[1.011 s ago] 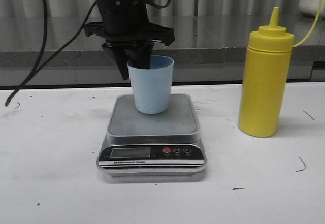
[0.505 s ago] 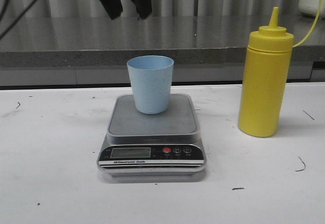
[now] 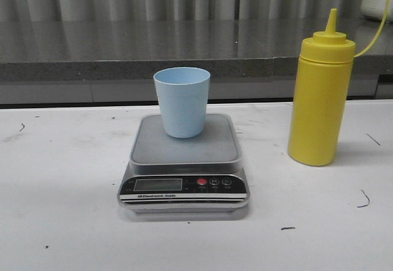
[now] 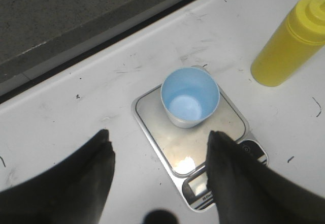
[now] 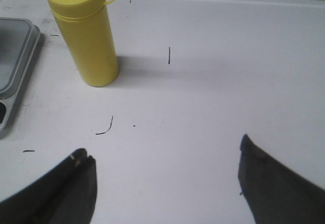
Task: Pour seasoning into cup on scale with both arms
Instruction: 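Open the left gripper and raise it away from the cup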
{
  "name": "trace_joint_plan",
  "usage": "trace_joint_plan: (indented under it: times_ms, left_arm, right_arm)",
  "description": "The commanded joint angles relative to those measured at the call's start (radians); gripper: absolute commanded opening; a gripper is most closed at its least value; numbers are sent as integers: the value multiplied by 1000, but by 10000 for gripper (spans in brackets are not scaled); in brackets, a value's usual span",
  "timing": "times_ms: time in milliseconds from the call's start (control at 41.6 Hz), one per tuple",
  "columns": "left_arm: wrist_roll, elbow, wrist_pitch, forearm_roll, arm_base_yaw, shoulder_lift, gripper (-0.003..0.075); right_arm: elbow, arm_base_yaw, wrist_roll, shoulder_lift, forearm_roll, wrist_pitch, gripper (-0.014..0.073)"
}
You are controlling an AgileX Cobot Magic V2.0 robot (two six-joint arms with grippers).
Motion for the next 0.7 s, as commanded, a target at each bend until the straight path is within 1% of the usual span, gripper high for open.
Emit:
trace_joint_plan:
  times_ms: [0, 217, 409, 674]
  left_arm:
    - [-2, 67, -93, 1, -5, -137, 386]
    - [-4, 265, -130, 1, -5, -361, 386]
    - [-55, 432, -136, 1, -5, -553, 386]
    - [-56, 596, -159, 1, -5, -779, 386]
  right_arm:
    - [-32, -7, -13, 12, -12, -57, 591]
    - [-32, -7, -13, 12, -12, -57, 591]
    - [-32, -7, -13, 12, -12, -57, 591]
    - [-32, -7, -13, 12, -12, -57, 591]
